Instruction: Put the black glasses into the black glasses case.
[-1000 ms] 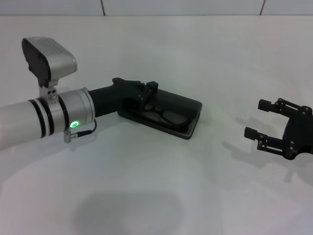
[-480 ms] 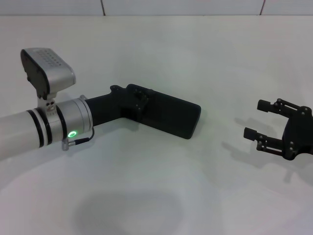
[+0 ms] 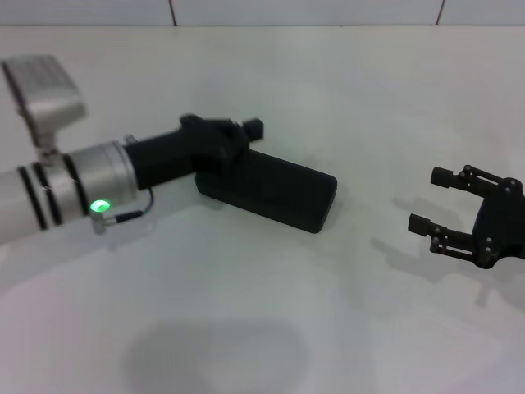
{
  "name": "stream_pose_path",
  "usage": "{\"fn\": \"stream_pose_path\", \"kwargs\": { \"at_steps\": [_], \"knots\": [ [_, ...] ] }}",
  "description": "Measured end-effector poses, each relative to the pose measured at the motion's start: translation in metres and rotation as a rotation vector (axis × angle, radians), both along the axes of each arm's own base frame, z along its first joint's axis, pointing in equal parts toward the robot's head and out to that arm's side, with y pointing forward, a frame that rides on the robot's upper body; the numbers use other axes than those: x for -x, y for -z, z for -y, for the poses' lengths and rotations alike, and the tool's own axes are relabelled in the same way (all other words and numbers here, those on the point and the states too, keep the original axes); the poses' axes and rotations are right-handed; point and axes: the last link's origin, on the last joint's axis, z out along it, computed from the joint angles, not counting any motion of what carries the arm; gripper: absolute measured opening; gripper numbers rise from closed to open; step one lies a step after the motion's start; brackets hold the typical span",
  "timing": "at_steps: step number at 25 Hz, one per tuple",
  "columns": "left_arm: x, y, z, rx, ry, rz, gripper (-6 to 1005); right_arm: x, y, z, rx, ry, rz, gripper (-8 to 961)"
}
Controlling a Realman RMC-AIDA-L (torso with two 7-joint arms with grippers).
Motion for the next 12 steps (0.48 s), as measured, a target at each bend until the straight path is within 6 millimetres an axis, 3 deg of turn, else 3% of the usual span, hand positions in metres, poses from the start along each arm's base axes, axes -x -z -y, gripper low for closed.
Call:
{"fn": "stream_pose_path", "kwargs": {
  "at_steps": [7,12],
  "knots": [
    [-0.001,-0.039,0.012,0.048,0.165,0.037,52,0.008,-0.002,0.0,0.016,-0.048,-0.02,767],
    [0.005,-0.048,0.021,0.085,0.227,0.006,54,0.011,-0.002,0.0,0.024,-0.059,-0.024,767]
  ]
}}
